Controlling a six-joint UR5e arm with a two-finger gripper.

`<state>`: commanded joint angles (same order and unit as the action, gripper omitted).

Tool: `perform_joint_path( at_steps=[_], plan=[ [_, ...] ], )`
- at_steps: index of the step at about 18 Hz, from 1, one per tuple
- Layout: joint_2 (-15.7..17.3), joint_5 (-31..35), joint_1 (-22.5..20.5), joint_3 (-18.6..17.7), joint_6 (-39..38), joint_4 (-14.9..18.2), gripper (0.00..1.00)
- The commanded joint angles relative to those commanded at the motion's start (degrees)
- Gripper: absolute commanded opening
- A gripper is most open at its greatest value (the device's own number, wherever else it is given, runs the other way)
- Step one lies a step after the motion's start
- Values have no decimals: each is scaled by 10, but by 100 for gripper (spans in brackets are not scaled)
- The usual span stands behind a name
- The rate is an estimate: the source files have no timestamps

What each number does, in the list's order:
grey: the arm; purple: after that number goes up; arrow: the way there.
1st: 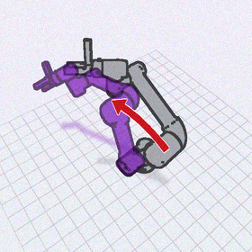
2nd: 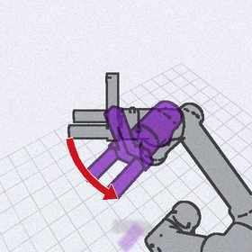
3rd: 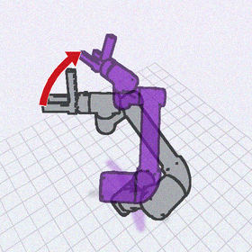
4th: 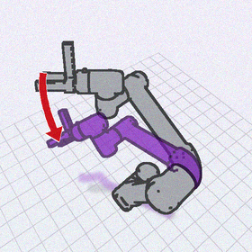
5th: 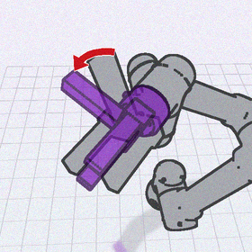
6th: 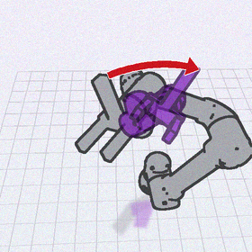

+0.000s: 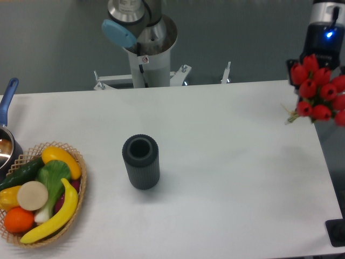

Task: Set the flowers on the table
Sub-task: 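Lower the held red tulips toward the table beside the black vase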

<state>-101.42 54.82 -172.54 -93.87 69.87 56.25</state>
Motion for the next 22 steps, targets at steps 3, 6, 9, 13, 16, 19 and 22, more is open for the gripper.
perform_joint_path(
  at_steps=[3,6,9,13,16,19,22],
  plan=[
    [-11,77,35,3,1,0,48],
    [-22,112,55,3,-2,-5,48],
    [-35,164,79,3,-2,-7,48],
    [-58,214,112,9,-4,-5,48],
    [-74,214,121,9,-9,-5,48],
    [-95,213,136,11,-14,-5,48],
    [-113,213,148,15,-23,-7,48]
  ],
)
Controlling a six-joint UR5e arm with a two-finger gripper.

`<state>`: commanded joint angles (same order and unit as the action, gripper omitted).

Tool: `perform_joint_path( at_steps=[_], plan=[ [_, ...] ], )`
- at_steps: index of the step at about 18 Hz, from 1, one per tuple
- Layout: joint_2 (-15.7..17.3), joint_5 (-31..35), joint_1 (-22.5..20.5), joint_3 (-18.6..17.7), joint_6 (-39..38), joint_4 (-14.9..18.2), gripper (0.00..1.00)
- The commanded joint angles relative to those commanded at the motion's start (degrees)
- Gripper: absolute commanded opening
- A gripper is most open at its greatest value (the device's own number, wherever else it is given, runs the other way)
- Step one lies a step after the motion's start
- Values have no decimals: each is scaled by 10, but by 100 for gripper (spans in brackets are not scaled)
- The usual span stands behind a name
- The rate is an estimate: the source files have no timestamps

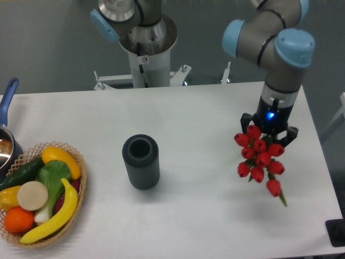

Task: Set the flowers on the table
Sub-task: 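Lower the held red tulips toward the table beside the black vase, then lay the tulips flat on the table and open the gripper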

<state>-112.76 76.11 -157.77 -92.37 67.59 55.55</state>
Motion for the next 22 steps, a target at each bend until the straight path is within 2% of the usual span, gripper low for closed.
perform_joint_path(
  at_steps=[7,11,17,18,20,21,22],
  plan=[
    [-33,1,18,8,-7,0,48],
    [-69,0,32,19,-5,-1,48],
    [-74,-1,43,26,-7,-1,50],
    [-72,0,43,26,-6,-1,57],
    [-67,1,42,26,-2,-5,96],
    [-61,1,42,26,1,-4,100],
    [-54,1,42,26,1,-4,100]
  ],
)
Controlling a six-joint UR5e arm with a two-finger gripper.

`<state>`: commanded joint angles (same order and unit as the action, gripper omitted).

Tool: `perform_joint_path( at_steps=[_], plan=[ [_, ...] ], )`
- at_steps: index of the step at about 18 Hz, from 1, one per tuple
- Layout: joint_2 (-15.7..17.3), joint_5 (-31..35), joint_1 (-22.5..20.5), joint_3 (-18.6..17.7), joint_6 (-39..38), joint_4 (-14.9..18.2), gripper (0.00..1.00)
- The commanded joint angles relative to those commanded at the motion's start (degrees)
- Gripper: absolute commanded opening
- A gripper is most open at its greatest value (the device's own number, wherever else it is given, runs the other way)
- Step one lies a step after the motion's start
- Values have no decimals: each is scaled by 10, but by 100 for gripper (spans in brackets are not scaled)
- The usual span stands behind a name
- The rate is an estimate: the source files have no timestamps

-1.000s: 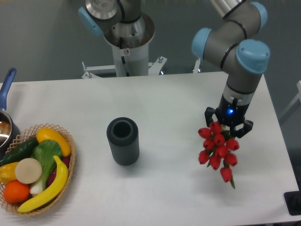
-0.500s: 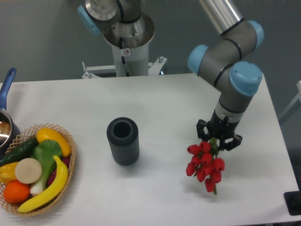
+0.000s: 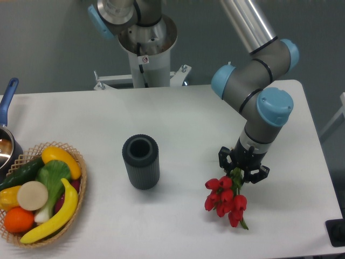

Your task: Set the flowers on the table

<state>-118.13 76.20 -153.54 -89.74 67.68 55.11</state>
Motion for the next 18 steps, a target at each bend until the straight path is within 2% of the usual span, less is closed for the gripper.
perform_joint_path(
  at_steps=[6,11,15,18],
  plan=[
    [51,-1,-3,-4,0,0,100],
    [92,0,-43,26,-4,-15,100],
    [133,0,-83,21,11,5,100],
    [146,0,-99,24,69,36,100]
  ],
)
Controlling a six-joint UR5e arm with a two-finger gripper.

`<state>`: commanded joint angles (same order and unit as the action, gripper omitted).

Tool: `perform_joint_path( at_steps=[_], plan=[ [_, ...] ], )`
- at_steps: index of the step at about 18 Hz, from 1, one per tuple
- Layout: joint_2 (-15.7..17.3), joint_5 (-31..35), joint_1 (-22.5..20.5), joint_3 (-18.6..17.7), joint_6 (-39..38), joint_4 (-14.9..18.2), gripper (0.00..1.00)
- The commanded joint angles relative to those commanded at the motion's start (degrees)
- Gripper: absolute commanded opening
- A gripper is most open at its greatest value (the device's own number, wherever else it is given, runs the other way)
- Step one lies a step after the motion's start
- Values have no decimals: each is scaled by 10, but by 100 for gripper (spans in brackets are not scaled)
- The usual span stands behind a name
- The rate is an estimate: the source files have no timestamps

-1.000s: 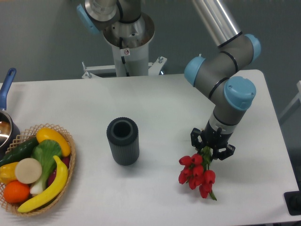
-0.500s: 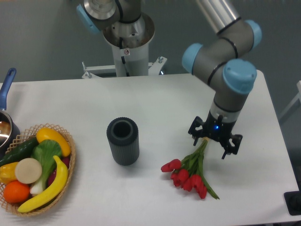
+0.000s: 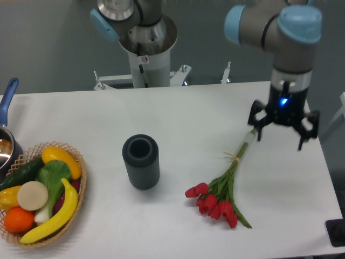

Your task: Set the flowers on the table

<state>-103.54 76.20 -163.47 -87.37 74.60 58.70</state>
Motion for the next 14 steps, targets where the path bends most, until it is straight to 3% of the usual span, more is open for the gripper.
perform_joint_path(
  at_steps=[4,8,10,14],
  plan=[
    [21,2,-22,2,68,52,100],
    [53,25,-66,-3,230,119,100],
    [65,25,-86,-3,269,146,100],
    [78,30,-111,-5,321,168,100]
  ],
)
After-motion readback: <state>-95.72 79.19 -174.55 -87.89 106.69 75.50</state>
